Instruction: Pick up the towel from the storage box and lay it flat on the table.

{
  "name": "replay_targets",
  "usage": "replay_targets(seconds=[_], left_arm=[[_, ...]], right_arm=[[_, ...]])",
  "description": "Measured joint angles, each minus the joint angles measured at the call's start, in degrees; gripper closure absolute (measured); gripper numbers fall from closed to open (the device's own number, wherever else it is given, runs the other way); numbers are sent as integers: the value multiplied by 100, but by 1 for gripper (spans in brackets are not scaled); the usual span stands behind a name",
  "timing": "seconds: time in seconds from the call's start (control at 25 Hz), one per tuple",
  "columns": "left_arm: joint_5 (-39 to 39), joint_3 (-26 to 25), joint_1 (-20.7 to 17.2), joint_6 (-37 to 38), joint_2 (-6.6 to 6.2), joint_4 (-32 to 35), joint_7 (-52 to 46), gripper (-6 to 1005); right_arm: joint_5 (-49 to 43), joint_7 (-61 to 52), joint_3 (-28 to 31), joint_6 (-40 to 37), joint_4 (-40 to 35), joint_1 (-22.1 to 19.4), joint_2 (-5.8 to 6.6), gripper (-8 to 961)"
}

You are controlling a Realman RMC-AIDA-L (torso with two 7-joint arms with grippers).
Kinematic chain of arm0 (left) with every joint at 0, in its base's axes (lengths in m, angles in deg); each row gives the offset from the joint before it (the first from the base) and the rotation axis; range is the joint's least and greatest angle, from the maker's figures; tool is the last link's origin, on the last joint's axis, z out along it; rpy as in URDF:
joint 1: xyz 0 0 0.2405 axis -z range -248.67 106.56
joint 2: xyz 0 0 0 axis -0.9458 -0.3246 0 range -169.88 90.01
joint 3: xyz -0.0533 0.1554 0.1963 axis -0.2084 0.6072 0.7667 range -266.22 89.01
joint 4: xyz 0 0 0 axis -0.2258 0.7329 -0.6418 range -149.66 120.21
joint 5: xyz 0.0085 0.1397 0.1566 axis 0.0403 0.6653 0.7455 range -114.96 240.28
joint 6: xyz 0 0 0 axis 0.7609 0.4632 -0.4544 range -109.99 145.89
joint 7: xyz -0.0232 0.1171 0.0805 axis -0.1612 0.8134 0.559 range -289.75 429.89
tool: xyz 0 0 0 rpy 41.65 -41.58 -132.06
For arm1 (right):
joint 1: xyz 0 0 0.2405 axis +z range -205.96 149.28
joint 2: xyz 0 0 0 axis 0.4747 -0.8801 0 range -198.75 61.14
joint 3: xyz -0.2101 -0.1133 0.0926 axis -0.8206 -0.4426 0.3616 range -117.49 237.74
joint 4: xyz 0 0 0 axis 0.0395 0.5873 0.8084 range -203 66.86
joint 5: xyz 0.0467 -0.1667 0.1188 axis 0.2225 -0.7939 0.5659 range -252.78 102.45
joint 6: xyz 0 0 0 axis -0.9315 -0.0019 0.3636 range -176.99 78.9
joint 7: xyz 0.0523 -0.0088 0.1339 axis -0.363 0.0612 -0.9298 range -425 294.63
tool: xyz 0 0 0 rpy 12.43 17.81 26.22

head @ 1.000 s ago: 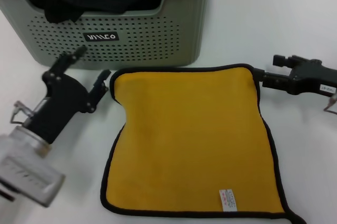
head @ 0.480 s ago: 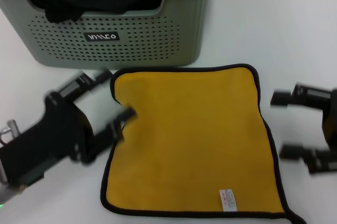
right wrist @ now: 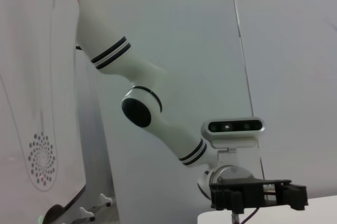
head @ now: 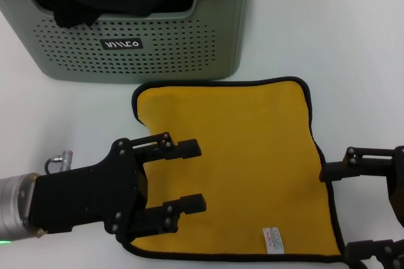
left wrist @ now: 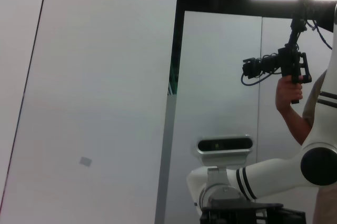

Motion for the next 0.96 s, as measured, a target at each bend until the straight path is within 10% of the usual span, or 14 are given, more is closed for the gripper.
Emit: replay_targets(seconds=[0.96], left_arm=[[24, -10, -37, 20, 5, -73, -54, 362]], right_arm=[[-101, 19, 6, 61, 21, 159, -55, 121]])
